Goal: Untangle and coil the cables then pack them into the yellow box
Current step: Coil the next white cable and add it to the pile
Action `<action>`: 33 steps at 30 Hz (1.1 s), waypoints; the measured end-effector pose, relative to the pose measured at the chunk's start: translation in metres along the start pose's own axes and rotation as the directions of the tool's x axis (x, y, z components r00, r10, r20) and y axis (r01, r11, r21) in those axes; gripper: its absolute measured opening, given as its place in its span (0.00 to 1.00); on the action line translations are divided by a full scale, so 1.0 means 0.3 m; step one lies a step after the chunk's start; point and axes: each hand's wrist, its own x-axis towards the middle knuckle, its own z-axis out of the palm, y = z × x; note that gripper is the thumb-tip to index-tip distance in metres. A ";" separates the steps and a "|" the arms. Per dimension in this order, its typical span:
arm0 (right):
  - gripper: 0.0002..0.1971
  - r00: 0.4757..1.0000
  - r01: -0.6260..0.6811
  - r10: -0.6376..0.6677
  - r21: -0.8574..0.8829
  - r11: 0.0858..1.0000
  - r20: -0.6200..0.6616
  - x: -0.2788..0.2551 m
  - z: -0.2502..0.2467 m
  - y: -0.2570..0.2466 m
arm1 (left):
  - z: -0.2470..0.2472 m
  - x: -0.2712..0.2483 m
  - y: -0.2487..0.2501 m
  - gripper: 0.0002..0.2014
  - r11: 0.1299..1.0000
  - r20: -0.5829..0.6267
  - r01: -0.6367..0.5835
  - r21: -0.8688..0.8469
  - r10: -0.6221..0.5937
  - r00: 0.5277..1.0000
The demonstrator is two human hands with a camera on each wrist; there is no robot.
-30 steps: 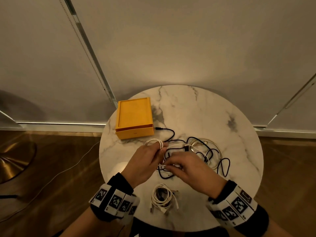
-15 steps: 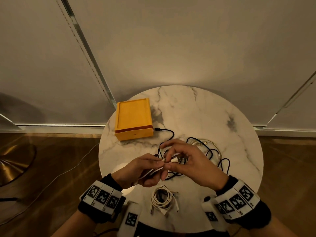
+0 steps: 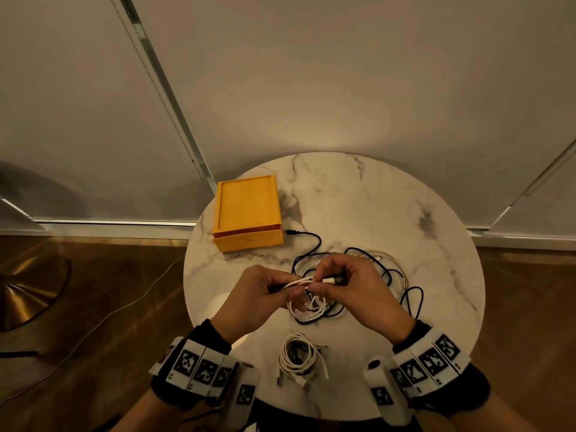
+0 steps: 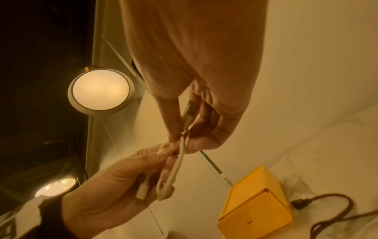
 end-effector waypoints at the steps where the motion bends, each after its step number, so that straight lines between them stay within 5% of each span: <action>1: 0.06 1.000 -0.018 0.018 0.019 1.000 0.015 0.001 0.001 0.003 | 0.002 0.001 0.004 0.10 0.997 -0.031 -0.021 0.076 0.023 0.999; 5: 0.06 0.996 -0.084 0.079 0.111 0.990 0.044 0.004 -0.002 -0.003 | 0.020 0.001 0.022 0.11 0.933 -0.137 -0.132 0.335 0.187 0.973; 8: 0.05 0.992 -0.123 0.116 0.160 0.979 0.050 0.008 -0.010 -0.017 | 0.031 0.005 0.017 0.08 0.768 -0.136 -0.209 0.605 0.359 0.924; 12: 0.07 0.992 -0.123 0.123 0.108 0.987 0.007 0.010 0.001 -0.010 | 0.036 0.006 0.005 0.13 0.678 -0.169 -0.153 0.719 0.384 0.907; 17: 0.09 0.998 -0.031 0.012 -0.342 0.939 -0.056 0.020 0.033 0.015 | 0.067 -0.022 0.017 0.11 0.895 -0.273 -0.123 0.428 0.258 0.927; 20: 0.05 0.994 0.030 -0.073 -0.451 0.892 -0.079 0.020 0.044 0.020 | 0.091 -0.025 0.019 0.12 0.978 -0.332 -0.076 0.195 0.139 0.933; 25: 0.09 0.996 -0.053 0.047 -0.085 0.995 -0.073 0.017 0.027 0.016 | 0.090 -0.032 0.003 0.10 0.994 -0.368 -0.097 0.050 0.109 0.924; 29: 0.14 0.993 0.005 0.020 0.209 0.978 -0.116 0.012 0.020 -0.001 | 0.084 -0.034 0.002 0.11 0.996 -0.377 -0.084 -0.018 0.071 0.924; 33: 0.10 0.974 0.086 -0.015 0.308 0.947 -0.228 0.019 0.019 -0.010 | 0.079 -0.029 0.011 0.10 0.992 -0.386 -0.107 -0.071 0.072 0.920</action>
